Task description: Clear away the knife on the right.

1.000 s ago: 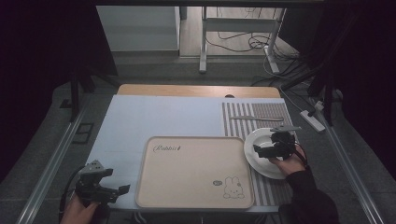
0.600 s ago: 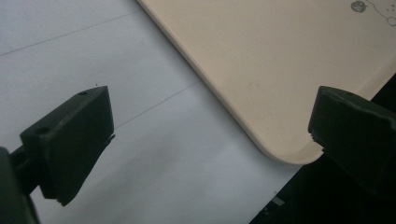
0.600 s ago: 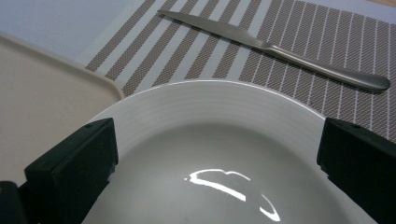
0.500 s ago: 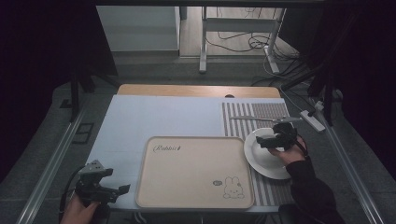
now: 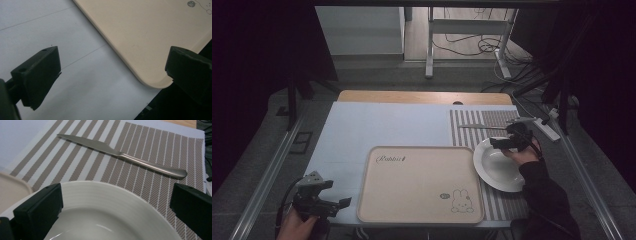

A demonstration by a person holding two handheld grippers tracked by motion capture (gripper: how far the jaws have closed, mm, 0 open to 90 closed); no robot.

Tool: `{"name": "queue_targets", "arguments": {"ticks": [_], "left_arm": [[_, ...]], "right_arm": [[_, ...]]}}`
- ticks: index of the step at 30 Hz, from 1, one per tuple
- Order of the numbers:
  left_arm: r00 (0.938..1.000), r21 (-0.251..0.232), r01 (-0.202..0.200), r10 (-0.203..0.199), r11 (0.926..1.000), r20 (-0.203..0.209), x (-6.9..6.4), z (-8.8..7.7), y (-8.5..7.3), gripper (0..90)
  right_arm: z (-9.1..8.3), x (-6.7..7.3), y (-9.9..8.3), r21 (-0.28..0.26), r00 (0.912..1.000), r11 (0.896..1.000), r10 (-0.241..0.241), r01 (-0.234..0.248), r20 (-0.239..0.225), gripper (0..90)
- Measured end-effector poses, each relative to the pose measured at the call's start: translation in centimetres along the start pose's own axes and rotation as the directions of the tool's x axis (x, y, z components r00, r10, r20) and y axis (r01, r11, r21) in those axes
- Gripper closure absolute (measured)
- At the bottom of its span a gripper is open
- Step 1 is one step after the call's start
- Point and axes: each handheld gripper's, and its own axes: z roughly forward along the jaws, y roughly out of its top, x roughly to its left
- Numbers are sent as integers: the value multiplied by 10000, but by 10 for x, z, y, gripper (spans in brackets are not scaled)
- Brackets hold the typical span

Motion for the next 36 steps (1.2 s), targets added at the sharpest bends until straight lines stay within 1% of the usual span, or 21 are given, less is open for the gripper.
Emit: {"name": "queue_targets", "arguments": {"ticks": [12, 18, 22, 24, 27, 29, 30, 31, 32, 35, 36], "left_arm": [[10000, -6, -1, 1, 10000, 11, 0, 0, 0, 13], [10000, -4, -6, 6, 10000, 9, 0, 0, 0, 13], [10000, -1, -13, 13, 10000, 9, 0, 0, 0, 13], [10000, 1, -17, 17, 10000, 7, 0, 0, 0, 13], [10000, -1, -12, 12, 10000, 9, 0, 0, 0, 13], [10000, -4, -13, 13, 10000, 10, 0, 0, 0, 13], [10000, -3, -14, 14, 10000, 9, 0, 0, 0, 13], [10000, 6, -26, 26, 10000, 6, 0, 0, 0, 13], [10000, 2, -21, 21, 10000, 6, 0, 0, 0, 13], [10000, 2, -27, 27, 10000, 4, 0, 0, 0, 13], [10000, -2, -25, 25, 10000, 6, 0, 0, 0, 13]], "right_arm": [[16, -21, 14, 163, 9990, 9990, 403, -406, 209, 0], [26, -31, 19, 363, 9976, 9975, 600, -613, 352, 0], [32, -35, 21, 463, 9973, 9968, 633, -649, 367, 0], [38, -38, 23, 615, 9972, 9958, 652, -673, 364, 0], [42, -41, 23, 756, 9973, 9950, 621, -649, 392, 9], [45, -42, 24, 871, 9978, 9949, 467, -507, 470, 57], [46, -44, 26, 914, 9981, 9949, 394, -437, 474, 96], [48, -46, 28, 960, 9983, 9945, 365, -408, 457, 182], [48, -46, 28, 960, 9983, 9945, 365, -408, 457, 182], [49, -50, 31, 926, 9979, 9943, 499, -537, 425, 363], [49, -52, 32, 957, 9976, 9938, 521, -562, 451, 451]]}}
